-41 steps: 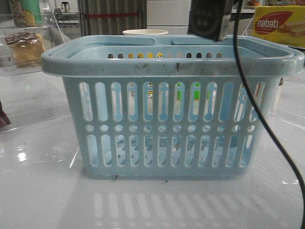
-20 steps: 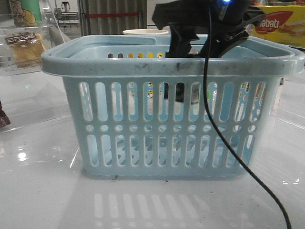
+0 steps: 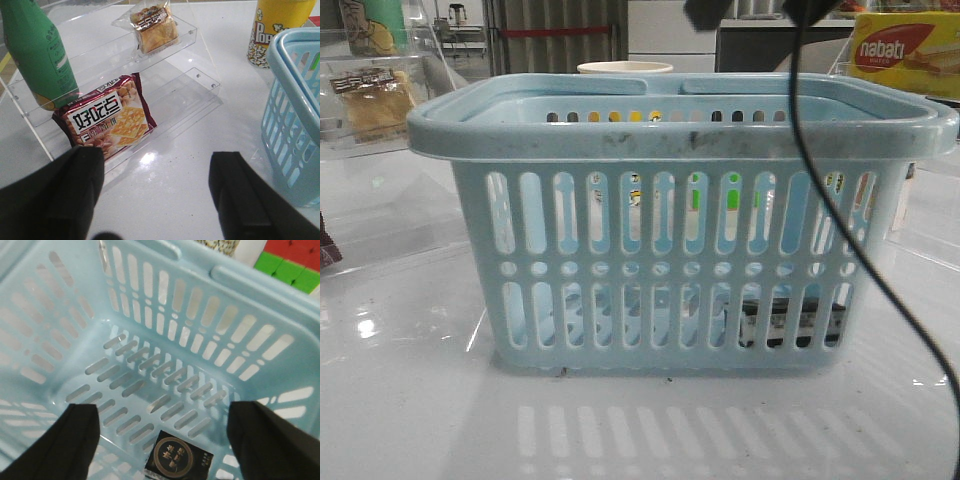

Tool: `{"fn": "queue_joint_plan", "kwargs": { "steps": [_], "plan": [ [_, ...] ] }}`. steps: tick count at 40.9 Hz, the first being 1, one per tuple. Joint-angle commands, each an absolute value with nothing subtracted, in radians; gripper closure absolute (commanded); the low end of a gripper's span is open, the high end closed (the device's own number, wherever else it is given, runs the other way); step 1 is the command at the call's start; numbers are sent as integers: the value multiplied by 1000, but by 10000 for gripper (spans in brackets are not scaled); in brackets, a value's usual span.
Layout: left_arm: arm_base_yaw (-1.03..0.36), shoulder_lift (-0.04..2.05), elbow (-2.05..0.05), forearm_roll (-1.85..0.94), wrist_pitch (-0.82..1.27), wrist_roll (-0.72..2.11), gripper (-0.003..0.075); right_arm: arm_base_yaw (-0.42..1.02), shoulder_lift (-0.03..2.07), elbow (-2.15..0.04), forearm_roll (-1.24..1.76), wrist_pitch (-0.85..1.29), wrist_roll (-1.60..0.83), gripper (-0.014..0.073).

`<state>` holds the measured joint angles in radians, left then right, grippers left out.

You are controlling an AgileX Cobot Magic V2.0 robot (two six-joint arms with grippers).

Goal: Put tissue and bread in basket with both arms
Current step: 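Open the right gripper to drop the tissue pack into the basket, then reach the left gripper to the wrapped bread on the upper shelf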

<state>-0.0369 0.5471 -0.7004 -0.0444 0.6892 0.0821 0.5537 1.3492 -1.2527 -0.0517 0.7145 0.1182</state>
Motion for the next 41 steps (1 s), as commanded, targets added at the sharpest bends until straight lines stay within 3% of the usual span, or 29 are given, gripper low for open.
{"fn": "queue_joint_plan", "kwargs": {
  "steps": [1,22,32,41],
  "plan": [
    [-40,556,-728,-55,609,74,214,556,1204,-1227,-94,667,112,-31],
    [-40,564,-728,-55,573,74,205,555,701,-828,-145,673,112,-31],
    [-40,693,-732,-89,503,74,37,555,676,-814,-144,711,112,-31],
    [-40,914,-799,-103,381,74,34,555,676,-814,-144,711,112,-31]
  ]
}}
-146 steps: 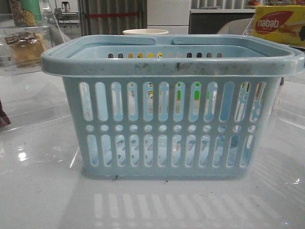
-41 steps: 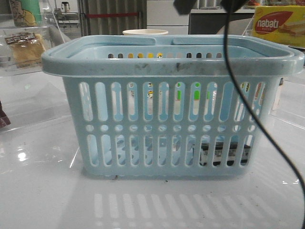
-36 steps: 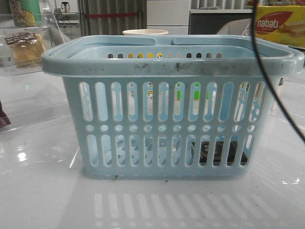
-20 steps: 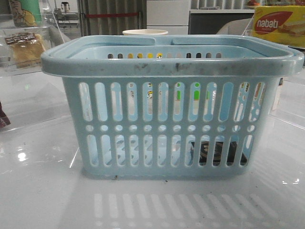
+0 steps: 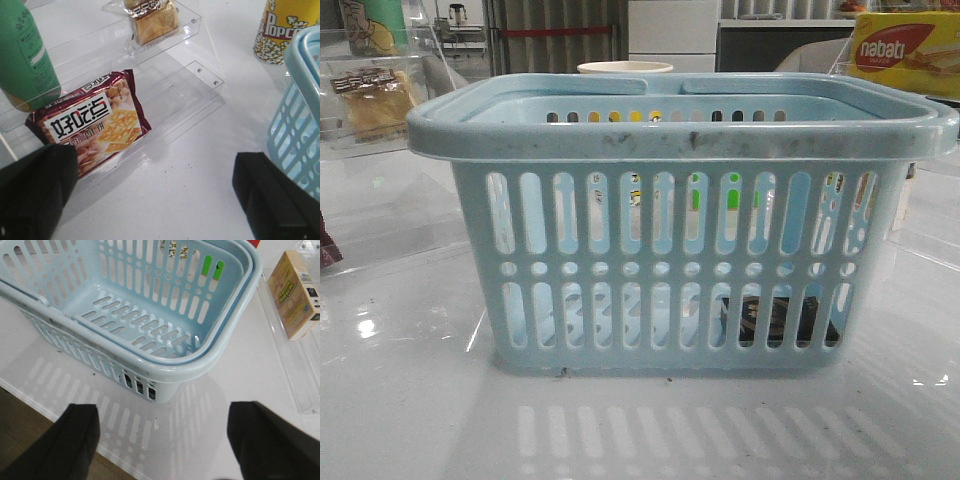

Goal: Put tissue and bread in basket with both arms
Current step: 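Reach the left gripper to the wrapped bread on the upper shelf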

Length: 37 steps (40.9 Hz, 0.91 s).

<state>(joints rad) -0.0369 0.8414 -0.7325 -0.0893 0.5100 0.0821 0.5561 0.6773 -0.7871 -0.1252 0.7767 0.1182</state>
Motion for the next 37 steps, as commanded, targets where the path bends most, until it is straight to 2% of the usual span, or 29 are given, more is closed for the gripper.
{"fn": "queue_joint_plan", "kwargs": {
  "steps": [1,20,37],
  "plan": [
    [-40,949,-818,-103,371,74,34,555,676,-814,-144,711,112,-31],
    [-40,1483,-1238,-96,342,74,34,555,676,-814,-144,711,112,-31],
    [-25,1757,-1489,-96,344,74,34,555,676,-814,-144,711,112,-31]
  ]
}}
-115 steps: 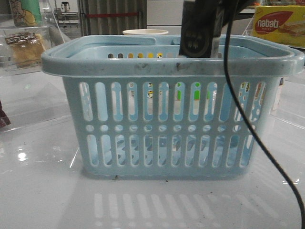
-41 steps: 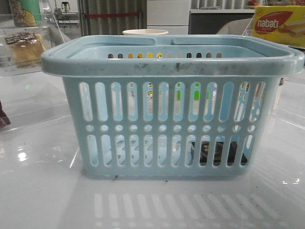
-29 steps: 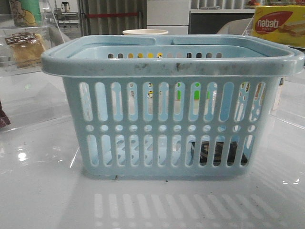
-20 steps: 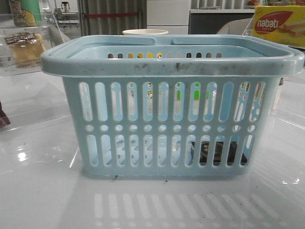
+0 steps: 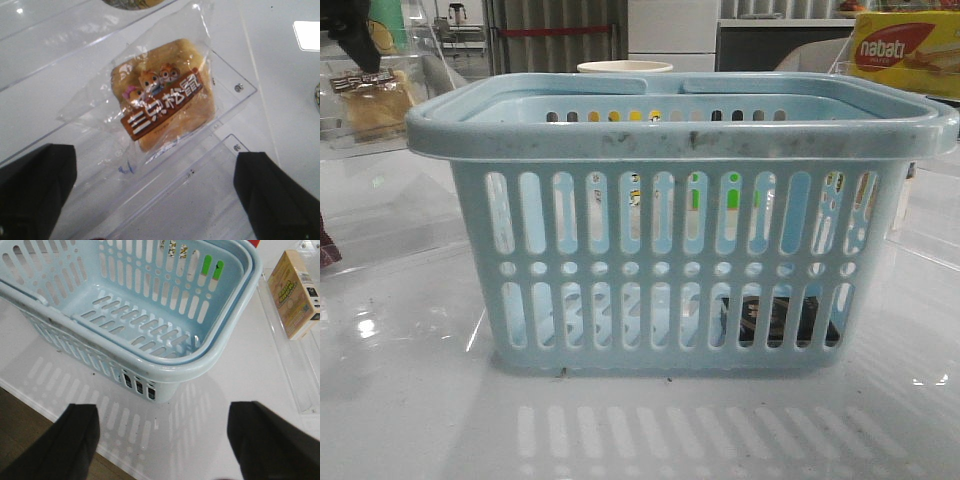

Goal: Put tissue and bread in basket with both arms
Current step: 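Reach the left gripper to the wrapped bread on the upper shelf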

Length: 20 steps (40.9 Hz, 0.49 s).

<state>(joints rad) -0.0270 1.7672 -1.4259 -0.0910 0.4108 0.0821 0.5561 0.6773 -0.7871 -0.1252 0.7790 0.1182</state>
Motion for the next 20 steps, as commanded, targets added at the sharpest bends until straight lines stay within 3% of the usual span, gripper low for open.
{"fn": "queue_joint_plan", "kwargs": {
  "steps": [1,20],
  "plan": [
    [-25,1771,-1499,-96,344,74,34,555,676,-814,-144,711,112,-31],
    [-25,1875,-1538,-55,246,74,34,555,676,-814,-144,711,112,-31]
  ]
}}
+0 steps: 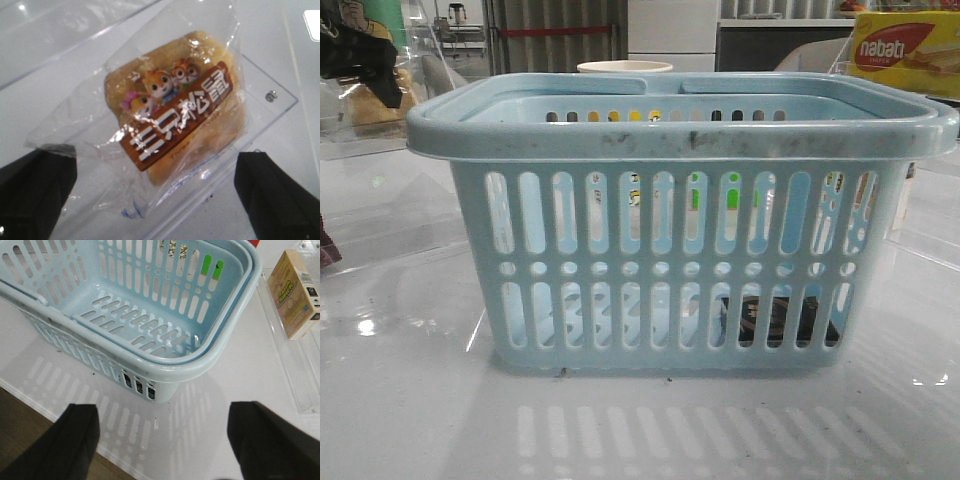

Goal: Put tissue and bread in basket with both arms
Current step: 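Reach the left gripper to the wrapped bread on the upper shelf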

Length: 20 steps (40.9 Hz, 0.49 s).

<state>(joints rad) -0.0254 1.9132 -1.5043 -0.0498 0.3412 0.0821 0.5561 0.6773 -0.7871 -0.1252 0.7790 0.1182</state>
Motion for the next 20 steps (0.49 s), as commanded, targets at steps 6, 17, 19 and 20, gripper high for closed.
{"fn": "queue_joint_plan", "kwargs": {
  "steps": [6,17,19,20],
  "plan": [
    [-25,1892,-1538,-55,240,74,34,555,676,-814,-144,712,112,-31],
    [-25,1896,-1538,-55,168,74,34,555,676,-814,-144,712,112,-31],
    [-25,1896,-1538,-55,163,74,34,555,676,-814,-144,712,112,-31],
    [-25,1896,-1538,-55,160,74,34,555,676,-814,-144,712,112,-31]
  ]
}}
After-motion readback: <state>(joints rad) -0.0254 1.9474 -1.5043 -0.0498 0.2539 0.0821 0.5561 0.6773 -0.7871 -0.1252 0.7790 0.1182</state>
